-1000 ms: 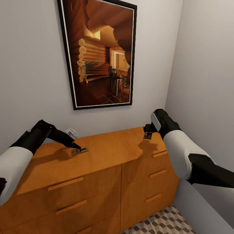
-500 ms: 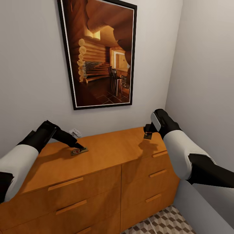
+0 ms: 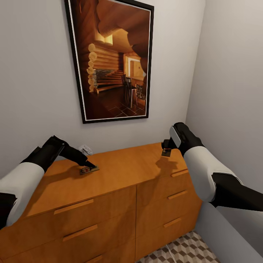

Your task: Take the four mousetraps from the cabinet in the bathroom and place them on the bathroom floor. Make sure all four end up on the same floor surface, and ensure that at least two of them are either under or directly next to the same bathroom sink.

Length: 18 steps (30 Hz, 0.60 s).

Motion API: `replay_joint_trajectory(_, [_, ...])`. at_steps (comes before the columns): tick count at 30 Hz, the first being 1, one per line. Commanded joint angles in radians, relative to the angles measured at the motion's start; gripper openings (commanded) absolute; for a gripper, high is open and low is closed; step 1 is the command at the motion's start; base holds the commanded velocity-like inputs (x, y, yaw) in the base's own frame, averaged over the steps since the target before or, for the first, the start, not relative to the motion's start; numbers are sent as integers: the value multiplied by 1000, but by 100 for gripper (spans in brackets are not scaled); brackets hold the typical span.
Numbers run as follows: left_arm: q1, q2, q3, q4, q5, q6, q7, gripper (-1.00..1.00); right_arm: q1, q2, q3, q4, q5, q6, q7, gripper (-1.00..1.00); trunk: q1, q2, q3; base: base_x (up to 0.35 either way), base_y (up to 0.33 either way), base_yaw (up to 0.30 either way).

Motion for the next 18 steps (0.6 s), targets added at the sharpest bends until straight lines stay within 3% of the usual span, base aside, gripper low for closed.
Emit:
replay_joint_trajectory(1, [-1,0,-3,-1,-2,6,-7,100,-1,1,-7,-1,0,3,-3,-100,0,-1,-1,0,0,0])
replay_joint_trajectory(18, [-1,3,-2,1,-1,-10,-20,100,-1,1,-7,-1,-2,3,-3,-100,0,-1,-1,0,0,0])
